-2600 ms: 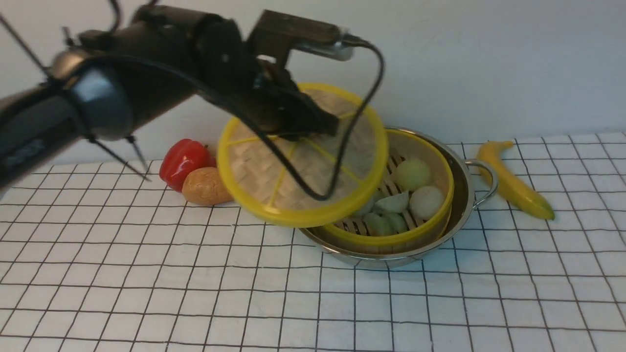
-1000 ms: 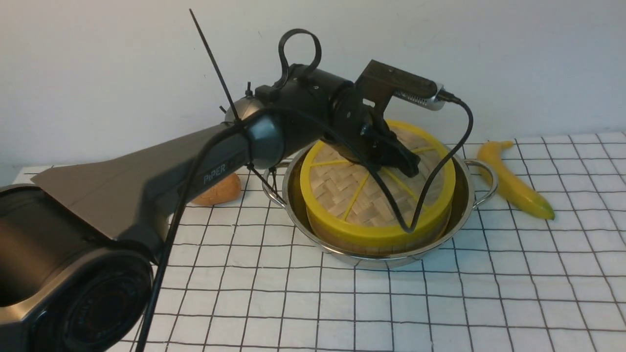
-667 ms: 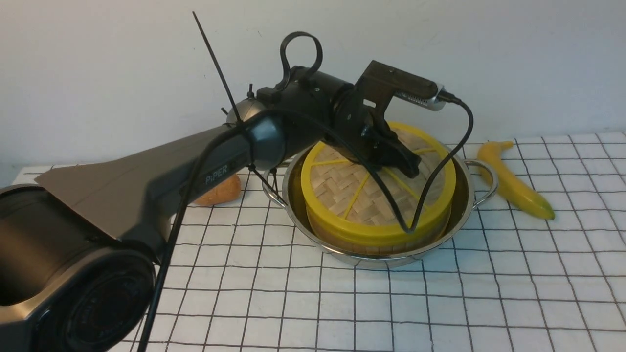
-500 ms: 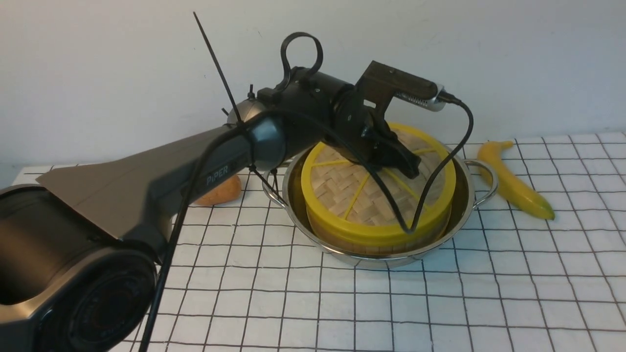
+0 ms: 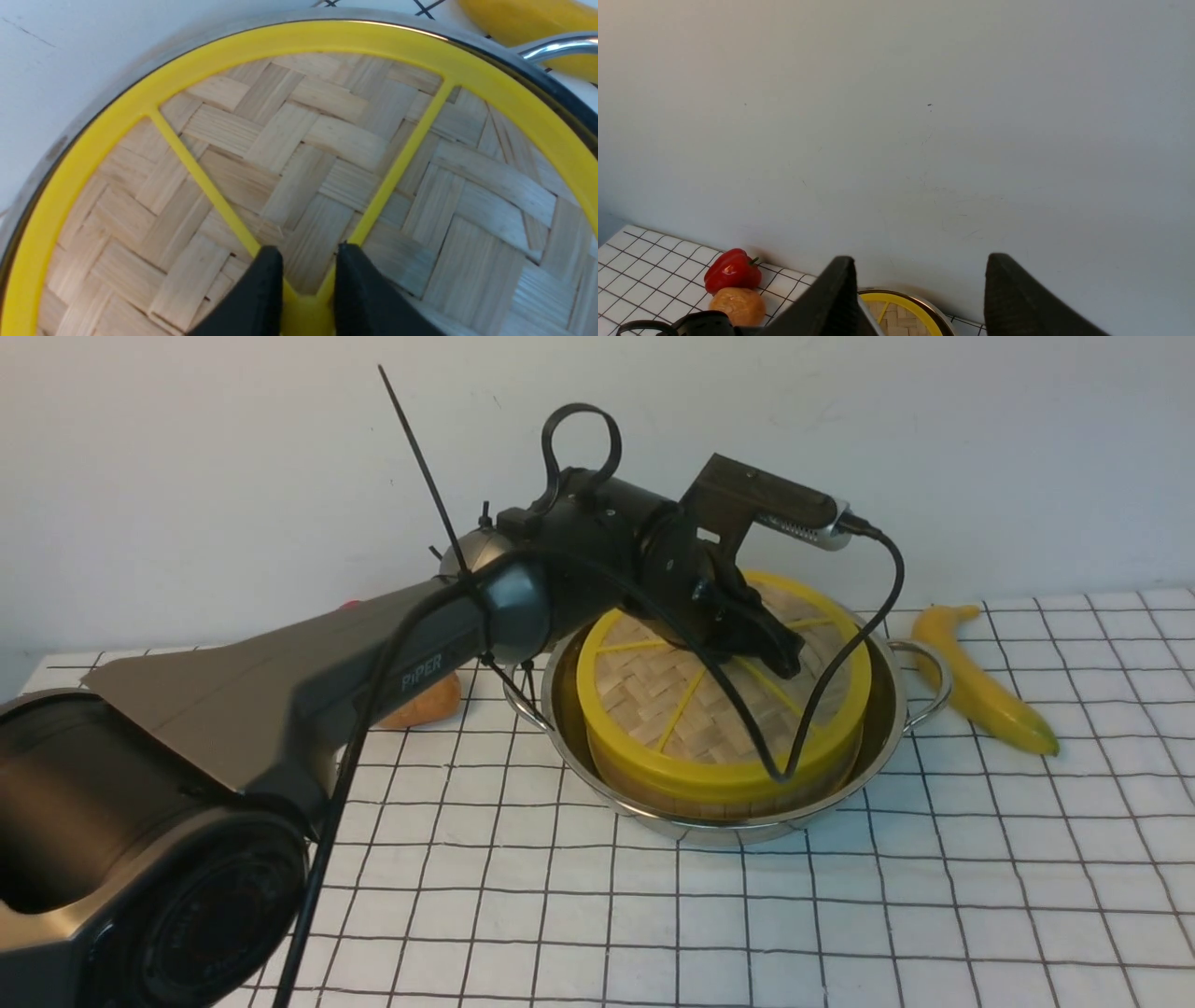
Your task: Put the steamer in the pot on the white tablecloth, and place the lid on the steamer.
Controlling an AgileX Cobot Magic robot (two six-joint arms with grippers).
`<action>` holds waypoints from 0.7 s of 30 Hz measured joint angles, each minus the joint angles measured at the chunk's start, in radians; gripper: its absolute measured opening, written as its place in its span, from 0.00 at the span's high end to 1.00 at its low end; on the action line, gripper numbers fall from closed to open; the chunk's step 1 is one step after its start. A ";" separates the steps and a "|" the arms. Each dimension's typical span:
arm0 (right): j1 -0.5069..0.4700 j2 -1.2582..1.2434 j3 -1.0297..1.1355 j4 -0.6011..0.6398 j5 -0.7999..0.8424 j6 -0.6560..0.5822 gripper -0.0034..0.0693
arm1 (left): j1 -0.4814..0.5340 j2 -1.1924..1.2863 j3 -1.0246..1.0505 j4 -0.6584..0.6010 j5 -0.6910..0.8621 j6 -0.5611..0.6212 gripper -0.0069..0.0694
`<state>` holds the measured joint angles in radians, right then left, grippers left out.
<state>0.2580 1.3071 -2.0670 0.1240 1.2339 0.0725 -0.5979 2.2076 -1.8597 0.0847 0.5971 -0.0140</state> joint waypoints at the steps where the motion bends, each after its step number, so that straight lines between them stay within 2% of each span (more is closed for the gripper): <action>1: 0.000 0.000 0.000 0.001 0.000 0.000 0.43 | 0.000 -0.002 0.000 0.001 0.006 0.000 0.62; 2: 0.000 0.000 0.000 0.001 0.000 0.000 0.43 | 0.000 -0.004 0.000 0.001 0.009 0.000 0.60; 6: 0.000 0.000 0.000 0.001 0.000 0.000 0.43 | 0.000 -0.035 0.000 0.002 0.081 0.001 0.36; 10: 0.000 0.000 0.000 0.001 0.000 0.000 0.43 | 0.000 -0.092 0.001 0.019 0.130 0.014 0.23; 12: 0.000 0.000 0.000 0.001 0.000 0.000 0.43 | 0.000 -0.140 0.001 0.044 0.155 0.014 0.21; 15: 0.000 0.000 0.000 0.001 0.000 0.000 0.43 | 0.000 -0.212 0.001 0.114 0.206 0.014 0.21; 17: 0.000 0.000 0.000 0.001 0.000 -0.001 0.43 | 0.000 -0.271 0.001 0.207 0.263 0.037 0.25; 19: 0.000 0.000 0.000 0.000 0.000 -0.009 0.43 | 0.000 -0.310 0.001 0.289 0.313 0.052 0.30; 20: 0.000 -0.001 0.000 -0.007 0.000 -0.027 0.43 | 0.002 -0.354 0.001 0.383 0.376 0.059 0.38; 21: 0.000 -0.002 0.000 -0.010 0.000 -0.032 0.43 | 0.002 -0.359 0.001 0.394 0.384 0.059 0.39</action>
<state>0.2580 1.3054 -2.0670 0.1143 1.2339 0.0405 -0.5958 1.8486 -1.8588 0.4789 0.9808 0.0445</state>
